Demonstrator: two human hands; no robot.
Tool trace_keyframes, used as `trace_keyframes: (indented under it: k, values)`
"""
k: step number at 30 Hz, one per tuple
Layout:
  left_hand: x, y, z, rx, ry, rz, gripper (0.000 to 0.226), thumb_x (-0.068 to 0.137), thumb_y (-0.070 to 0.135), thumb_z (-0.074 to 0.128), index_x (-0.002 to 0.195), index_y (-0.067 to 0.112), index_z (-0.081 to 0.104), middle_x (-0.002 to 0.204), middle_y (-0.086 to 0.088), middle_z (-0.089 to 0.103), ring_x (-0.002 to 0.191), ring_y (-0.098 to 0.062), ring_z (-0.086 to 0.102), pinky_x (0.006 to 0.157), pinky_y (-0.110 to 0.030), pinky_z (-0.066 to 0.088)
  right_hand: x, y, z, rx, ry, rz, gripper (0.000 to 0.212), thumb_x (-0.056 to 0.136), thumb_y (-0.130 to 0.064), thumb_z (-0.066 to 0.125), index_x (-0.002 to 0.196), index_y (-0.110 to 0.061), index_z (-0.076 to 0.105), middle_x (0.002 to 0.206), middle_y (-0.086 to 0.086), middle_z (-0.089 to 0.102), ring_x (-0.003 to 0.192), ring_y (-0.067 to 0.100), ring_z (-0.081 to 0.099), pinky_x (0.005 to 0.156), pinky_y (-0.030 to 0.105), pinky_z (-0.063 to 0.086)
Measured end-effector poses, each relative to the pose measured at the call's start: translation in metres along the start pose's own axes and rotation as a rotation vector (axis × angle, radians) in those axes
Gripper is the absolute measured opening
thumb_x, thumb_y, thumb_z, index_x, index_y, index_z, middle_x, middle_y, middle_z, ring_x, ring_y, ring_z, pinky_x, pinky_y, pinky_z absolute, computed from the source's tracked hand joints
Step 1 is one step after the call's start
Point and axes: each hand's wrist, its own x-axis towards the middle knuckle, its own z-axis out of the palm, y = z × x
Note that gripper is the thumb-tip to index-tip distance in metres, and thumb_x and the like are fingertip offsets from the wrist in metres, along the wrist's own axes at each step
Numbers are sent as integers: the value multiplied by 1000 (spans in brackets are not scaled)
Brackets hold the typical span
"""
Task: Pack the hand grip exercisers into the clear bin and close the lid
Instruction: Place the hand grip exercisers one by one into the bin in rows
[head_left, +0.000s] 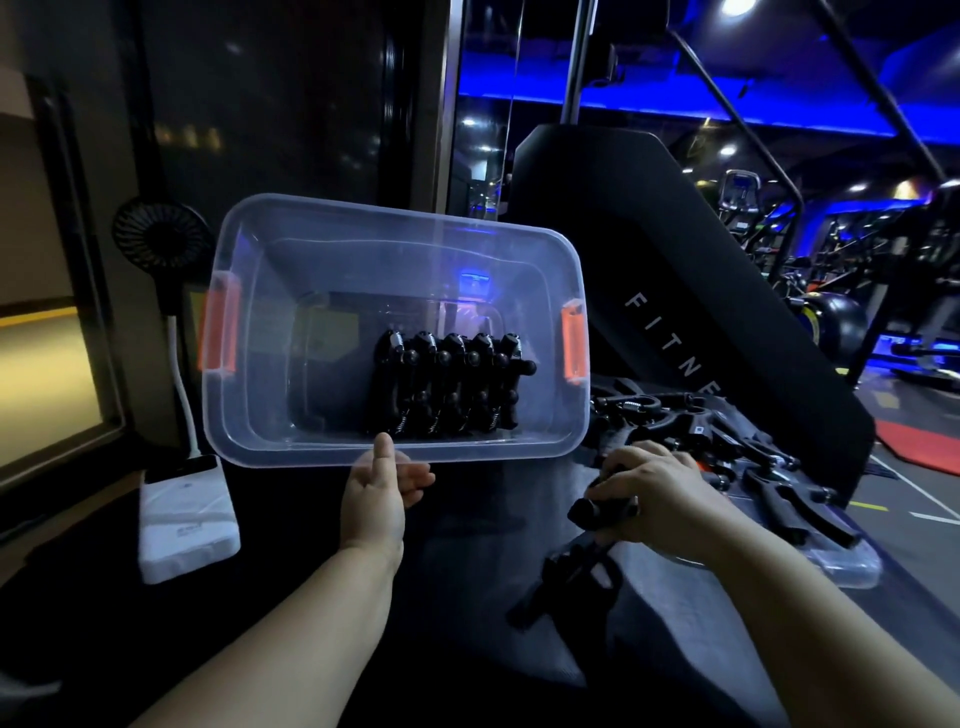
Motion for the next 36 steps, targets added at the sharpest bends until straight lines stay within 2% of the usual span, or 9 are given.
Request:
trace_keyframes:
  k: [3, 9, 15, 18, 23, 26, 30, 33, 36]
  values:
    - [-1, 1, 0, -3, -3, 0, 41, 98, 48, 40, 81, 15, 56, 65, 1, 70, 60, -10, 68, 62, -27, 48, -1, -6, -3, -74, 91, -79, 39, 60, -74, 67, 87, -45, 71, 85, -25, 57, 102, 3, 46, 84, 32, 28]
    - [-1, 1, 0, -11, 2, 4, 39, 98, 47, 41, 80, 16, 56, 66, 1, 71, 63, -10, 68, 65, -28, 48, 2, -21, -11, -171, 50, -95, 42, 71, -69, 61, 78, -28, 57, 73, -16, 48, 79, 8, 51, 68, 28, 41]
    - [0, 4, -1, -98, -36, -37, 37, 97, 46, 44, 81, 16, 55, 77, -5, 75, 71, -14, 72, 66, -28, 50, 6, -37, -15, 6, 69, 57, 34, 85, -65, 49, 83, -35, 32, 62, -16, 41, 59, 9, 41, 48, 24, 27]
    - [-1, 5, -1, -145, -70, -52, 35, 97, 45, 45, 81, 16, 54, 81, -7, 75, 74, -17, 73, 66, -28, 52, 11, -45, -12, 92, 39, 110, 35, 87, -63, 47, 85, -31, 33, 67, -14, 49, 60, 7, 46, 49, 24, 33]
    - [-3, 6, -2, -173, -74, -59, 33, 97, 42, 46, 87, 13, 55, 79, -7, 75, 73, -18, 72, 66, -28, 53, 16, -57, 0, 440, -46, 227, 20, 92, -49, 49, 91, -29, 42, 85, -4, 62, 76, 15, 59, 71, 38, 50]
    - [-4, 6, -2, -176, -43, -44, 30, 98, 38, 48, 95, 9, 55, 76, -5, 73, 70, -15, 71, 63, -25, 54, 16, -59, 0, 535, -117, 233, 9, 93, -36, 50, 94, -32, 43, 85, -7, 60, 66, 7, 51, 61, 27, 41]
    - [-2, 5, -2, -169, -6, -23, 24, 97, 36, 50, 90, 14, 54, 74, -2, 72, 70, -13, 70, 62, -24, 52, 16, -59, -5, 493, -248, 284, 33, 85, -28, 55, 115, -19, 44, 94, 5, 59, 64, 13, 46, 58, 28, 39]
    - [0, 2, -3, -155, 25, -7, 20, 96, 36, 53, 90, 17, 52, 77, 0, 71, 69, -7, 69, 64, -24, 50, 14, -60, -8, 408, -283, 248, 31, 77, -27, 65, 98, -34, 43, 86, -11, 52, 64, 3, 49, 50, 14, 36]
    - [2, 1, -6, -139, 60, 7, 17, 94, 34, 56, 92, 18, 49, 82, 0, 70, 69, -3, 69, 63, -21, 50, 14, -62, -12, 401, -282, 235, 34, 75, -21, 68, 79, -38, 38, 80, -11, 54, 60, 4, 51, 48, 14, 39]
